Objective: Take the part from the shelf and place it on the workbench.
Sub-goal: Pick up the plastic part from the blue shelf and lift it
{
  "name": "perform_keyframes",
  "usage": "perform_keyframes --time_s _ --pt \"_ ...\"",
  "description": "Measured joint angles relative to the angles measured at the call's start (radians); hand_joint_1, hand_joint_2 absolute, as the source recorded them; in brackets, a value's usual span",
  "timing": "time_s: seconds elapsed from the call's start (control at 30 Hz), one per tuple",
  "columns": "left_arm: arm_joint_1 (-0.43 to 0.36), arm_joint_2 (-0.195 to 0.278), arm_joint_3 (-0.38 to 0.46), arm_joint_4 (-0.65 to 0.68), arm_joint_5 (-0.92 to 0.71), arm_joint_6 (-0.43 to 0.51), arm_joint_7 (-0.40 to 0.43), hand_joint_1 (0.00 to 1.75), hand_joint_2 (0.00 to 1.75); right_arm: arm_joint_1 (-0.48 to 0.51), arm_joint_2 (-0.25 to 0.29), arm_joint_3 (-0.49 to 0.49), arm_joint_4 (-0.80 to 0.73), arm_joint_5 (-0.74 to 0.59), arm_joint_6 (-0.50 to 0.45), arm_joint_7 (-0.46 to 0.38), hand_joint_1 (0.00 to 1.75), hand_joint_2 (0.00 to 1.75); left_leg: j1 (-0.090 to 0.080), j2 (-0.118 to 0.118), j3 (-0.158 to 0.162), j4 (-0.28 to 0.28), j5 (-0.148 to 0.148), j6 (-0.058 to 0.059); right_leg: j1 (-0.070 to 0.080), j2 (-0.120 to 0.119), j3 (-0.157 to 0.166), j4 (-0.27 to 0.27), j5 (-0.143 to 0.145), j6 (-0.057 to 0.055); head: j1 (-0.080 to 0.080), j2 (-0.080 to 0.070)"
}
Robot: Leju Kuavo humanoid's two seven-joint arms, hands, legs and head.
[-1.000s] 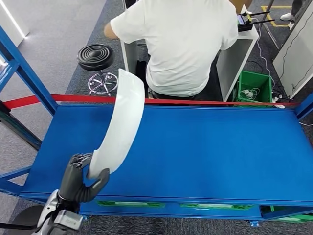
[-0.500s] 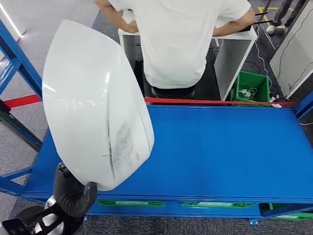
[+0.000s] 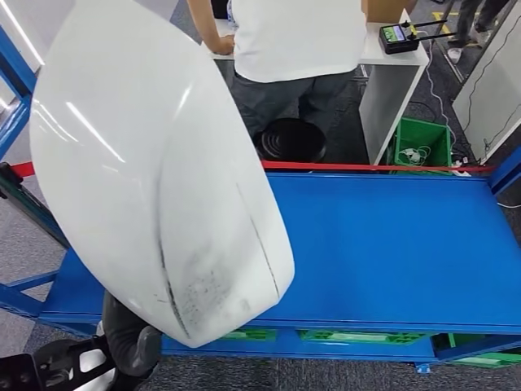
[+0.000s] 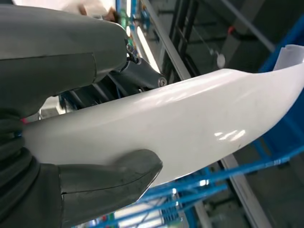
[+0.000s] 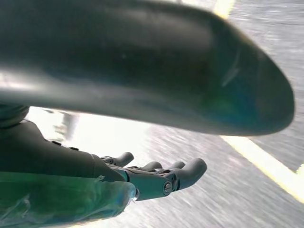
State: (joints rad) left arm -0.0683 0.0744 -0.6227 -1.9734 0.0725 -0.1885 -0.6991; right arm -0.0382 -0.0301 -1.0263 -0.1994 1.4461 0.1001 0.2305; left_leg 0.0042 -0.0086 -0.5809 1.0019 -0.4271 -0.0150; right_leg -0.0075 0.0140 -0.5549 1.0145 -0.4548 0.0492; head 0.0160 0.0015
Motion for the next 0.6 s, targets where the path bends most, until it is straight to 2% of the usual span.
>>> perform_keyframes --time_s 0.03,0.07,0.1,0.17,0.2,0.23,0.27,0.3,0.37,0.4,0.43,0.53,0.57,0.6 --pt "-0.005 0.000 -0.006 0.001 0.001 -0.008 0.000 1.75 1.75 0.001 -0.006 -0.005 0.000 0.001 0.000 0.036 0.00 0.00 0.001 0.000 -0.003 0.003 -0.006 -0.005 -0.001 -0.001 -0.004 -0.001 0.005 -0.008 0.000 0.000" --pt "-0.011 0.000 -0.012 0.002 0.002 -0.015 0.001 1.75 1.75 0.002 -0.013 -0.010 -0.001 0.002 0.002 0.060 0.00 0.00 0.001 0.000 -0.011 0.020 -0.025 -0.010 -0.002 -0.003 -0.008 -0.003 0.011 -0.016 -0.002 0.000" --pt "-0.017 0.000 -0.017 0.004 0.002 -0.020 0.002 1.75 1.75 0.002 -0.020 -0.014 -0.002 0.003 0.003 0.074 0.00 0.00 0.002 0.000 -0.026 0.056 -0.057 -0.013 -0.004 -0.004 -0.015 -0.005 0.018 -0.023 -0.003 0.000" --pt "-0.027 0.000 -0.027 0.010 0.003 -0.028 0.005 1.75 1.75 0.003 -0.033 -0.020 -0.004 0.007 0.006 0.076 0.00 0.00 0.002 0.001 -0.075 0.183 -0.142 -0.019 -0.003 -0.006 -0.035 -0.005 0.032 -0.029 -0.007 0.000" --pt "-0.031 0.000 -0.031 0.013 0.003 -0.029 0.007 1.75 1.75 0.003 -0.038 -0.021 -0.004 0.009 0.009 0.070 0.00 0.00 0.002 0.001 -0.095 0.243 -0.172 -0.020 -0.003 -0.006 -0.047 -0.005 0.041 -0.029 -0.007 0.000" --pt "-0.033 0.000 -0.036 0.017 0.002 -0.030 0.010 1.75 1.75 0.004 -0.040 -0.022 -0.004 0.013 0.011 0.062 0.00 0.00 0.002 0.001 -0.101 0.275 -0.184 -0.019 -0.002 -0.007 -0.058 -0.005 0.049 -0.028 -0.007 0.000" --pt "-0.036 0.000 -0.040 0.021 0.002 -0.031 0.014 1.75 1.75 0.005 -0.042 -0.022 -0.004 0.017 0.014 0.052 0.00 0.00 0.002 0.001 -0.086 0.268 -0.176 -0.018 -0.001 -0.007 -0.068 -0.004 0.057 -0.027 -0.008 0.000" --pt "-0.040 0.000 -0.044 0.025 0.001 -0.031 0.018 1.75 1.75 0.005 -0.043 -0.022 -0.004 0.021 0.017 0.041 0.00 0.00 0.002 0.001 -0.052 0.222 -0.154 -0.016 -0.001 -0.006 -0.078 -0.004 0.066 -0.026 -0.008 0.000" --pt "-0.055 0.000 -0.049 0.033 -0.002 -0.032 0.027 1.75 1.75 0.003 -0.041 -0.021 -0.004 0.026 0.021 0.020 0.00 0.00 0.001 0.002 0.044 0.075 -0.110 -0.009 0.001 -0.005 -0.093 -0.002 0.082 -0.019 -0.008 0.000" --pt "-0.063 0.001 -0.052 0.036 -0.004 -0.035 0.031 1.75 1.75 0.002 -0.040 -0.021 -0.004 0.027 0.023 0.011 0.00 0.00 0.000 0.001 0.076 0.020 -0.097 -0.004 0.002 -0.005 -0.097 -0.002 0.089 -0.014 -0.008 0.000" --pt "-0.070 0.003 -0.054 0.040 -0.005 -0.039 0.035 1.75 1.75 0.002 -0.038 -0.021 -0.004 0.027 0.024 0.005 0.00 0.00 -0.002 0.001 0.092 -0.012 -0.091 0.002 0.002 -0.005 -0.100 -0.003 0.097 -0.008 -0.008 0.000" --pt "-0.089 0.010 -0.060 0.058 -0.002 -0.062 0.049 1.75 1.75 0.000 -0.023 -0.022 -0.003 0.023 0.025 0.000 0.00 0.00 -0.006 0.001 0.078 -0.019 -0.068 0.022 -0.002 -0.006 -0.106 -0.014 0.117 0.010 -0.008 0.000" --pt "-0.099 0.011 -0.063 0.065 0.000 -0.071 0.055 1.75 1.75 0.000 -0.017 -0.022 -0.003 0.019 0.024 -0.001 0.00 0.00 -0.004 0.002 0.070 -0.021 -0.057 0.029 -0.004 -0.006 -0.114 -0.004 0.102 0.015 -0.007 0.000" --pt "-0.109 0.012 -0.066 0.071 0.003 -0.080 0.060 1.75 1.75 -0.001 -0.012 -0.023 -0.002 0.014 0.023 -0.005 0.00 0.00 -0.002 0.003 0.060 -0.022 -0.045 0.034 -0.005 -0.006 -0.128 0.028 0.068 0.019 -0.005 0.000"
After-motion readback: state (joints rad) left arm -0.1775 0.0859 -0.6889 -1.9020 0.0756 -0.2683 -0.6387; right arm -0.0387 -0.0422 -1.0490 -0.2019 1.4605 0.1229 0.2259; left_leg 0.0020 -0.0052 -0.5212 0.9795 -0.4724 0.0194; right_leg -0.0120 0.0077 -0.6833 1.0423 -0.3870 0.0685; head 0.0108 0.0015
